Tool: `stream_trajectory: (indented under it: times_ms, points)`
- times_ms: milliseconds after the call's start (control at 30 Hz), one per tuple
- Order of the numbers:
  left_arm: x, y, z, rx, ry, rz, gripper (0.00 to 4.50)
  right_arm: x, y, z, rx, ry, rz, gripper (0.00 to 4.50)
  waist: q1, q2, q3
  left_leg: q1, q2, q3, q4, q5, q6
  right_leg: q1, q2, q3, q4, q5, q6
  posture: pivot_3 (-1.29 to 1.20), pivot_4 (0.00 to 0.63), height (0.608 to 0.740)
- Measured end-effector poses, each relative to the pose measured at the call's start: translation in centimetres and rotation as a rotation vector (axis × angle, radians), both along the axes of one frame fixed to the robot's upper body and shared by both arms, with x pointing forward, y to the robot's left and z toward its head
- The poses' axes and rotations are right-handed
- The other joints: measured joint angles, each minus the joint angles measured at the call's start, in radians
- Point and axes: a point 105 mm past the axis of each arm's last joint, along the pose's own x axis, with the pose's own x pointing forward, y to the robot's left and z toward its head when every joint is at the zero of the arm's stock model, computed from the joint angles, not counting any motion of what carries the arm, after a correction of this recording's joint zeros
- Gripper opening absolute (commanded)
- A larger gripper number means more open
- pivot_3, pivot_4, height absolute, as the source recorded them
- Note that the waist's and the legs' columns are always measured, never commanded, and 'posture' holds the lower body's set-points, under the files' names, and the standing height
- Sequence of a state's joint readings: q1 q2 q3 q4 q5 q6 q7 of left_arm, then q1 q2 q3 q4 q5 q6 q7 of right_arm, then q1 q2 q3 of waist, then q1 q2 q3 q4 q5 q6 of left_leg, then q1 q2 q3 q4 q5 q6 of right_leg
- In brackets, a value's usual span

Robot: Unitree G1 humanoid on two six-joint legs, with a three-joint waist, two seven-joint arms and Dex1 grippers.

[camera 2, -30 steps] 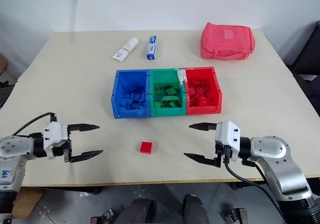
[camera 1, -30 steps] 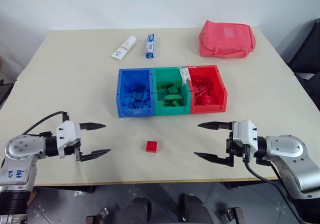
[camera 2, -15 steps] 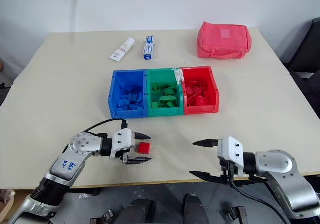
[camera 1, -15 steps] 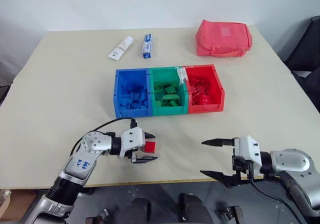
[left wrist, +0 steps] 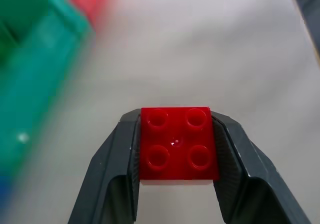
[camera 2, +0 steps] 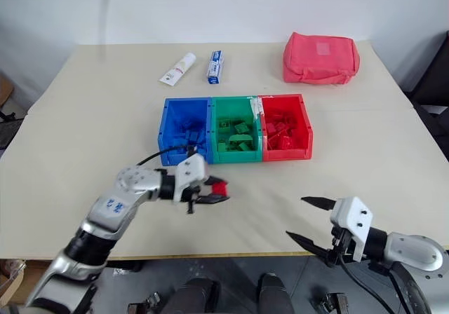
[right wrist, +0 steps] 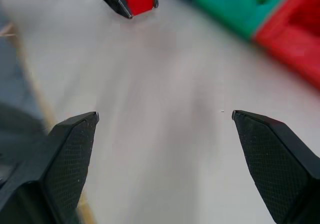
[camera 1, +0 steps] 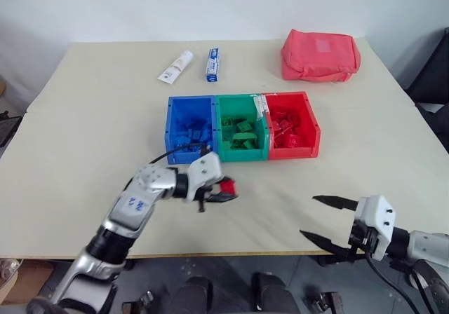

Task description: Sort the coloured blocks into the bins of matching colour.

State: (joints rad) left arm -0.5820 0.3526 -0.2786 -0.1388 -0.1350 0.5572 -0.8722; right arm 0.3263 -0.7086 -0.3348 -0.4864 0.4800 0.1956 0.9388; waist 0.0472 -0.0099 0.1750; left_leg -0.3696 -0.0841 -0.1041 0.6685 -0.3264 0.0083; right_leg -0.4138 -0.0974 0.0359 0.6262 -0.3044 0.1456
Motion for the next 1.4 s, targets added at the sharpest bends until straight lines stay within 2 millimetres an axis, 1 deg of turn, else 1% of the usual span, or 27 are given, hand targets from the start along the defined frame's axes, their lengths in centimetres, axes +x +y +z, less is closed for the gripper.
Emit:
stream_trajectory:
  times_ms: [100, 133, 200, 300, 400, 467, 533, 633, 700, 767, 800, 867, 967, 1000, 1033, 1100, 1133, 1167, 1200, 1267, 1300, 1333, 1400]
  points:
    - [1.5, -4.2, 3.8, -0.136, -0.105, 0.002, 1.50, 0.4, -0.8, 0.9, 0.063, -0.076, -0.103, 4.50, 0.007, -0.001, 0.000, 0.000, -0.001, 0.001, 0.000, 0.000, 0.000, 0.000, 0.000, 0.000, 0.000, 0.000, 0.000, 0.00, 0.150, 0.740]
    - [2.3, -5.2, 4.7, -0.164, -0.132, 0.028, 1.50, 0.5, -1.1, 1.2, 0.081, -0.107, -0.142, 4.50, 0.007, -0.001, 0.000, 0.001, -0.001, 0.001, 0.000, 0.000, 0.000, 0.000, 0.000, 0.000, 0.000, 0.000, 0.001, 0.00, 0.150, 0.740]
    - [4.6, -7.1, 6.3, -0.213, -0.169, 0.120, 1.50, 0.8, -1.8, 1.7, 0.093, -0.168, -0.218, 4.50, 0.005, -0.001, 0.001, 0.001, -0.001, 0.002, -0.001, 0.000, 0.000, 0.000, 0.000, 0.002, 0.000, 0.000, 0.001, 0.00, 0.150, 0.740]
    - [7.1, -9.2, 7.6, -0.239, -0.199, 0.202, 1.50, 0.7, -2.7, 1.9, 0.084, -0.205, -0.299, 4.50, 0.002, -0.002, 0.001, 0.001, -0.001, 0.003, -0.002, 0.000, 0.000, -0.001, 0.001, 0.002, -0.001, 0.000, 0.001, 0.00, 0.150, 0.740]
    - [9.3, -10.4, 7.6, -0.229, -0.196, 0.276, 1.50, 0.3, -2.6, 1.3, 0.080, -0.203, -0.328, 4.50, 0.003, -0.002, 0.001, 0.001, -0.002, 0.003, -0.002, 0.001, 0.000, -0.001, 0.001, 0.002, -0.001, 0.000, 0.001, 0.00, 0.150, 0.740]
    - [10.1, -10.6, 7.3, -0.230, -0.176, 0.296, 2.23, 0.0, -1.9, 1.1, 0.086, -0.198, -0.326, 4.50, 0.001, -0.002, 0.001, 0.000, -0.002, 0.004, -0.003, 0.001, 0.000, -0.002, 0.001, 0.003, -0.001, 0.000, 0.001, 0.00, 0.150, 0.740]
    - [10.3, -10.8, 7.1, -0.246, -0.161, 0.295, 2.84, 0.0, -1.4, 1.0, 0.090, -0.198, -0.316, 4.50, -0.001, -0.002, 0.001, 0.000, -0.002, 0.004, -0.003, 0.001, 0.001, -0.003, 0.000, 0.003, 0.000, 0.000, 0.001, 0.00, 0.150, 0.740]
    - [10.3, -10.8, 7.2, -0.263, -0.168, 0.266, 3.72, 0.0, -0.9, 1.3, 0.089, -0.212, -0.308, 4.50, 0.000, -0.002, 0.001, 0.000, -0.002, 0.004, -0.002, 0.001, 0.001, -0.003, 0.000, 0.003, 0.000, 0.001, 0.002, 0.00, 0.150, 0.740]
    - [10.0, -10.8, 7.4, -0.273, -0.175, 0.225, 4.41, 0.1, -0.6, 1.2, 0.093, -0.209, -0.299, 4.50, 0.000, -0.002, 0.001, 0.000, -0.003, 0.004, -0.002, 0.001, 0.001, -0.003, 0.000, 0.003, 0.000, 0.001, 0.002, 0.00, 0.150, 0.740]
    - [9.7, -10.5, 7.3, -0.276, -0.184, 0.182, 4.47, 0.1, -0.4, 1.2, 0.095, -0.208, -0.293, 4.50, -0.001, -0.002, 0.001, 0.000, -0.003, 0.004, -0.002, 0.001, 0.001, -0.003, 0.000, 0.003, 0.000, 0.001, 0.002, 0.00, 0.150, 0.740]
    - [9.4, -10.1, 7.2, -0.280, -0.190, 0.157, 4.47, 0.2, -0.3, 1.3, 0.094, -0.209, -0.288, 4.50, -0.003, -0.002, 0.001, 0.000, -0.002, 0.004, -0.003, 0.001, 0.001, -0.003, 0.000, 0.003, 0.001, 0.001, 0.002, 0.00, 0.150, 0.740]
    - [9.2, -8.7, 6.4, -0.275, -0.183, 0.127, 4.47, 0.2, -0.2, 1.3, 0.087, -0.208, -0.278, 4.50, -0.010, -0.002, 0.001, 0.000, -0.002, 0.004, -0.003, 0.001, 0.001, -0.003, 0.001, 0.003, 0.001, 0.001, 0.002, 0.00, 0.150, 0.740]
    - [8.7, -5.5, 5.3, -0.304, -0.169, 0.121, 4.47, 0.4, 0.2, 1.5, 0.066, -0.206, -0.226, 4.50, -0.024, -0.001, 0.001, 0.000, -0.001, 0.004, -0.003, 0.002, 0.000, -0.004, 0.001, 0.004, 0.002, 0.001, 0.002, 0.00, 0.150, 0.740]
    - [8.3, -4.1, 5.0, -0.309, -0.175, 0.123, 4.47, 0.6, 0.5, 1.6, 0.066, -0.204, -0.196, 4.50, -0.027, -0.001, 0.000, 0.000, -0.001, 0.004, -0.003, 0.002, 0.000, -0.004, 0.001, 0.004, 0.002, 0.001, 0.002, 0.00, 0.150, 0.740]
    - [7.6, -2.5, 4.7, -0.312, -0.184, 0.110, 4.47, 0.8, 0.5, 1.7, 0.059, -0.207, -0.172, 4.50, -0.035, 0.000, 0.000, 0.001, 0.000, 0.005, -0.003, 0.002, 0.000, -0.004, 0.001, 0.006, 0.002, 0.001, 0.001, 0.00, 0.150, 0.740]
    - [5.5, 1.4, 3.6, -0.287, -0.193, 0.083, 4.47, 1.6, 0.2, 1.9, 0.037, -0.193, -0.124, 4.50, -0.051, 0.001, -0.001, 0.001, 0.001, 0.005, -0.004, 0.001, 0.000, -0.004, 0.001, 0.007, 0.002, 0.000, 0.001, 0.00, 0.150, 0.740]
    - [4.4, 3.4, 2.9, -0.268, -0.190, 0.071, 4.47, 2.0, -0.2, 1.8, 0.024, -0.178, -0.109, 4.50, -0.052, 0.001, -0.001, 0.001, 0.002, 0.005, -0.004, 0.001, -0.001, -0.004, 0.000, 0.006, 0.002, 0.000, 0.000, 0.00, 0.150, 0.740]
    - [3.6, 4.8, 2.4, -0.255, -0.180, 0.066, 4.47, 2.2, -0.5, 1.7, 0.014, -0.167, -0.103, 4.50, -0.049, 0.001, -0.001, 0.001, 0.003, 0.004, -0.004, 0.001, -0.001, -0.005, 0.000, 0.005, 0.002, 0.000, 0.000, 0.00, 0.150, 0.740]
    - [2.7, 6.3, 2.2, -0.236, -0.177, 0.063, 4.47, 2.5, -0.5, 1.7, 0.011, -0.161, -0.077, 4.50, -0.044, 0.001, -0.001, 0.000, 0.003, 0.002, -0.003, 0.001, -0.002, -0.004, 0.001, 0.003, 0.002, 0.000, -0.001, 0.00, 0.150, 0.740]
    - [1.4, 8.7, 2.2, -0.202, -0.171, 0.064, 4.47, 3.0, -0.5, 2.1, 0.003, -0.164, -0.037, 4.50, -0.031, 0.001, -0.001, 0.000, 0.002, 0.002, -0.002, 0.001, -0.002, -0.003, 0.000, 0.003, 0.001, 0.000, -0.001, 0.00, 0.150, 0.740]
    - [0.9, 9.5, 2.4, -0.187, -0.171, 0.067, 4.47, 3.3, -0.5, 2.3, 0.000, -0.164, -0.021, 4.50, -0.026, 0.001, -0.001, 0.001, 0.002, 0.002, -0.002, 0.001, -0.001, -0.003, 0.000, 0.002, 0.001, 0.000, -0.001, 0.00, 0.150, 0.740]
    - [0.2, 10.9, 2.4, -0.158, -0.167, 0.077, 4.47, 3.6, -0.4, 2.5, -0.003, -0.165, 0.004, 4.50, -0.024, 0.001, -0.001, 0.002, 0.002, 0.002, -0.002, 0.001, -0.001, -0.001, 0.000, 0.002, 0.000, 0.000, -0.001, 0.00, 0.150, 0.740]
    - [-0.9, 12.8, 2.0, -0.100, -0.156, 0.098, 4.47, 4.2, -0.3, 2.6, -0.006, -0.156, 0.042, 4.50, -0.021, 0.001, -0.001, 0.002, 0.001, 0.001, -0.002, 0.001, 0.000, 0.000, 0.000, 0.001, 0.000, 0.000, -0.001, 0.00, 0.150, 0.740]
